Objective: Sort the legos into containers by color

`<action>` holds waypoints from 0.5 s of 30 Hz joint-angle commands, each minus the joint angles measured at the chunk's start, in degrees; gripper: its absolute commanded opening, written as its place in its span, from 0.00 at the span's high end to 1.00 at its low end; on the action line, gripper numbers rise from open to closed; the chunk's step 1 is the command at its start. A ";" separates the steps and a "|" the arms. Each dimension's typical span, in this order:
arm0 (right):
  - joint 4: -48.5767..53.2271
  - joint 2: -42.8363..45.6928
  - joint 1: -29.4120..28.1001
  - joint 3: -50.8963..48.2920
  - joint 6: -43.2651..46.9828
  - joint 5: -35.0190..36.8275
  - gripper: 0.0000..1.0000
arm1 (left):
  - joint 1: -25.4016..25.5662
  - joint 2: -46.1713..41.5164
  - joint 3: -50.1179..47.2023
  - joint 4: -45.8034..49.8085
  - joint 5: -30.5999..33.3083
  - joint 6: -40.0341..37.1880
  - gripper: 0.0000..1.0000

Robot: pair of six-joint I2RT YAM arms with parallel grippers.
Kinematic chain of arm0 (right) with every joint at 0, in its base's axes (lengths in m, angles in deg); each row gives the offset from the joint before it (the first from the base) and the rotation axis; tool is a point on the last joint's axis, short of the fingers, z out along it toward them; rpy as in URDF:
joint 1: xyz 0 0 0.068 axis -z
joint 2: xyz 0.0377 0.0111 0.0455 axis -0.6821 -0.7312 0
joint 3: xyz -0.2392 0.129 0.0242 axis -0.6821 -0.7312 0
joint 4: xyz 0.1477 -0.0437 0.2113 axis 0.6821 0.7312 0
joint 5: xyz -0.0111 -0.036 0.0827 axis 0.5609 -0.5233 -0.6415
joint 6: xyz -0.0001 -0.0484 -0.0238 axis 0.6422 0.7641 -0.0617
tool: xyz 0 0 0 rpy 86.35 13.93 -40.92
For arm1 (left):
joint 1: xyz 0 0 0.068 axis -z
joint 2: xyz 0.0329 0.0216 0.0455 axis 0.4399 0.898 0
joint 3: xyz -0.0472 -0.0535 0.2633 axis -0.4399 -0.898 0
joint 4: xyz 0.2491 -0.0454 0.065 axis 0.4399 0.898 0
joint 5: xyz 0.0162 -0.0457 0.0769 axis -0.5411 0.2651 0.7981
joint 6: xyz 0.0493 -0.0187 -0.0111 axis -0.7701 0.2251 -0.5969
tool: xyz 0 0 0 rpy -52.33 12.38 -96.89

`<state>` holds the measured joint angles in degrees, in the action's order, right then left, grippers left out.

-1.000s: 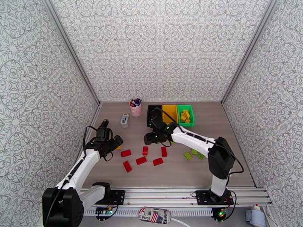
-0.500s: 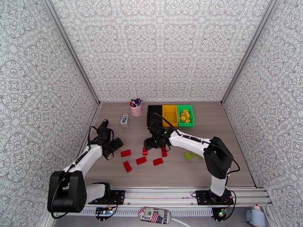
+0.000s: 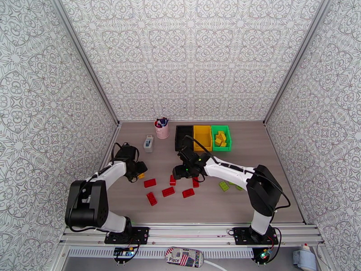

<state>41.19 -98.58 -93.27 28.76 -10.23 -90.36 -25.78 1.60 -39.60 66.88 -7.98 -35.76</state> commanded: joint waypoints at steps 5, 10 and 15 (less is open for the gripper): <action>-0.93 1.90 -0.25 -1.20 -1.01 0.80 0.25 | 2.08 2.08 1.30 -0.25 1.77 -1.55 0.43; -1.10 2.41 -0.20 -1.57 -1.41 0.83 0.26 | 2.31 3.13 1.80 -0.30 1.40 -1.66 0.54; -1.44 3.25 -0.24 -2.38 -1.70 0.93 0.26 | 2.58 2.67 2.45 0.44 1.03 -2.25 0.65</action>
<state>40.39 -97.36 -93.27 27.36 -10.88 -90.33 -23.75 4.35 -38.84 66.90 -7.54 -37.23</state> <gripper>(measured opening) 0.740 0.369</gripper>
